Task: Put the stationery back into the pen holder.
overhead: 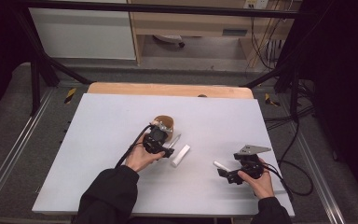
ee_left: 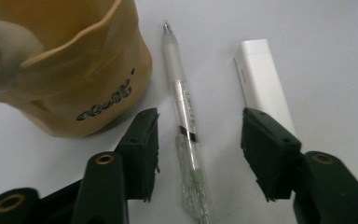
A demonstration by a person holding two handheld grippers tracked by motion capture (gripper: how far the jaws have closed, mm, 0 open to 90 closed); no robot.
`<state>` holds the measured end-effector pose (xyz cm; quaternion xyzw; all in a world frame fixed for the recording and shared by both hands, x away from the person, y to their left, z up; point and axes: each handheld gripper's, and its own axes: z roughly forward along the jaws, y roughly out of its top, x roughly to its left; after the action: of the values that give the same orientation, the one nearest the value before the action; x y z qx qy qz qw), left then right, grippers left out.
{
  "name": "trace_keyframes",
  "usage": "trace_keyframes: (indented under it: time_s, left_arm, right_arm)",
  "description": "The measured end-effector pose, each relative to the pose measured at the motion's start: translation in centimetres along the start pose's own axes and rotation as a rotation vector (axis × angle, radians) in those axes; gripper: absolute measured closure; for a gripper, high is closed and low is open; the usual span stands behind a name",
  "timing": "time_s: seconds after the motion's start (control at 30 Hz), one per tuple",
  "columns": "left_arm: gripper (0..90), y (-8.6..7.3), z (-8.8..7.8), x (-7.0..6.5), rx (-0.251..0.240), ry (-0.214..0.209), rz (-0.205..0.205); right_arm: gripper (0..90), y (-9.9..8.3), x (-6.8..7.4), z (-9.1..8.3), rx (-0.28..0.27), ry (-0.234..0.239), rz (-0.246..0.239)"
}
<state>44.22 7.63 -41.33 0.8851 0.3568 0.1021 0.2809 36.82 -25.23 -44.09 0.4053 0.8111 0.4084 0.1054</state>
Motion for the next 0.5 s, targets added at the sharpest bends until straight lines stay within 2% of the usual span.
trace_keyframes:
  time_s: [0.13, 0.5]
  left_arm:
    - [55.2, 0.3, 0.7, 0.0, 0.017, 0.009, -0.002]
    - [65.6, 1.1, 2.4, -0.3, 0.036, 0.064, 0.028]
  right_arm:
    - [0.7, 0.0, 0.0, 0.0, -0.001, 0.000, 0.000]
    - [0.7, 0.0, 0.0, 0.0, -0.004, 0.002, -0.001]
